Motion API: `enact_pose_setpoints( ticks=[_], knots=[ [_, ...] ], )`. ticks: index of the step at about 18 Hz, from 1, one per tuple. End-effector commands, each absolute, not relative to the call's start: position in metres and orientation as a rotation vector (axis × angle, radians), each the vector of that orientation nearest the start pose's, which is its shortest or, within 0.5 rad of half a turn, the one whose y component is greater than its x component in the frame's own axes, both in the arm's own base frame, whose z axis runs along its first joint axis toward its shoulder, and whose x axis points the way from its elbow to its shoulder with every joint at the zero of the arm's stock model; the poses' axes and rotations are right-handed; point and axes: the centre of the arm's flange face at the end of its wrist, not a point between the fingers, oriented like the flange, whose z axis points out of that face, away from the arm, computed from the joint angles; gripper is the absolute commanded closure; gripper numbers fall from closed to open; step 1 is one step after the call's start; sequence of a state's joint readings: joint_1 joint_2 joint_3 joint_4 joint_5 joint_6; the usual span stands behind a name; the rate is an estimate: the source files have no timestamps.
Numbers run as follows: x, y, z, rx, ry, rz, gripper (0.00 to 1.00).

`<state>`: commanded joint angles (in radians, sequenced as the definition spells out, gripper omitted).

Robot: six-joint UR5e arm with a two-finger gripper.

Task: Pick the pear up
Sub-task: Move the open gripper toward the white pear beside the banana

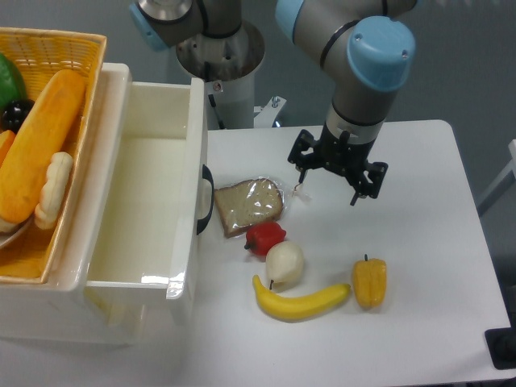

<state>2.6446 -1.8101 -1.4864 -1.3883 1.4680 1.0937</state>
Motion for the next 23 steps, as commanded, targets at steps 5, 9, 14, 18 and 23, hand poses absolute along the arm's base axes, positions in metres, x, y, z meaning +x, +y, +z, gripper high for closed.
enact_pose_setpoints(
  ticks=[5, 9, 14, 18, 23],
  knots=[
    [-0.450, 0.411, 0.411, -3.040, 0.029, -0.055, 0.00],
    [-0.454, 0.414, 0.386, -3.058, 0.012, -0.108, 0.00],
    [-0.456, 0.421, 0.342, -3.040, -0.020, -0.061, 0.00],
    [-0.457, 0.436, 0.310, -3.062, 0.009, -0.123, 0.00],
    [-0.455, 0.451, 0.279, -3.082, -0.004, -0.180, 0.00]
  ],
)
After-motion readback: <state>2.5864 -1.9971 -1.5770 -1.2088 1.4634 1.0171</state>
